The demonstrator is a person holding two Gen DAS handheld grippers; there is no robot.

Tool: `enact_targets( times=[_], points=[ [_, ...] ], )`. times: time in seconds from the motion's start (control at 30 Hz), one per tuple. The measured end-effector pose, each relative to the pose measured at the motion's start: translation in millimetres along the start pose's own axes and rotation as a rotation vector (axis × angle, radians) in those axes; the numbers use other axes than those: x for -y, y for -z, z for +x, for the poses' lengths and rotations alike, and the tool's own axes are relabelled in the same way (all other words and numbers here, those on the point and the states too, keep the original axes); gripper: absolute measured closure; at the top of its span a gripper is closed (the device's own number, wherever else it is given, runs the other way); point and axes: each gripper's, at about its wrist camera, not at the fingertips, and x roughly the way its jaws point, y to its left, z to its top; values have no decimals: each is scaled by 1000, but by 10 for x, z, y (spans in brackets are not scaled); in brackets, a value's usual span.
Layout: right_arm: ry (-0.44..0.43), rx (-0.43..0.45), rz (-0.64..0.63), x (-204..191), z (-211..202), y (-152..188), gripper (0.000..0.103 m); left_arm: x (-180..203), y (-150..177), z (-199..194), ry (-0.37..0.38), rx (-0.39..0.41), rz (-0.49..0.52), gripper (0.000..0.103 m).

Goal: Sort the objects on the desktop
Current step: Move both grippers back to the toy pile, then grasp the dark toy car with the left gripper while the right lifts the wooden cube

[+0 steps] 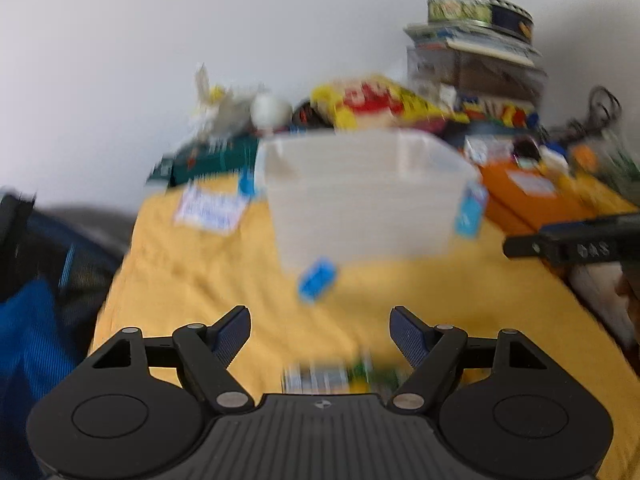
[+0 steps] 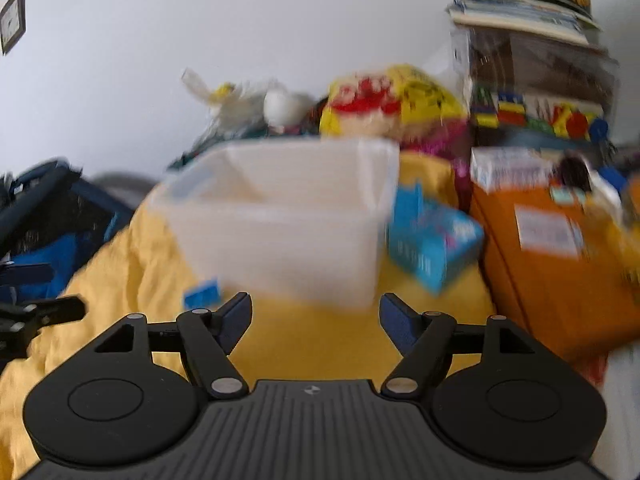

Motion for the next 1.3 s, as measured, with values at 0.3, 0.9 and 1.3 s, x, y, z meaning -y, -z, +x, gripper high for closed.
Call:
enact_targets(
  times=[0.3, 0.9, 1.3],
  points=[
    [-22, -123, 7, -158, -165, 594, 29, 282, 1045, -512, 110, -158, 55, 23],
    [-1, -155, -48, -318, -115, 715, 34, 626, 1437, -268, 179, -183, 173, 52],
    [-55, -192, -109, -550, -36, 905, 55, 792, 1243, -344, 240, -109, 159, 47]
  ],
)
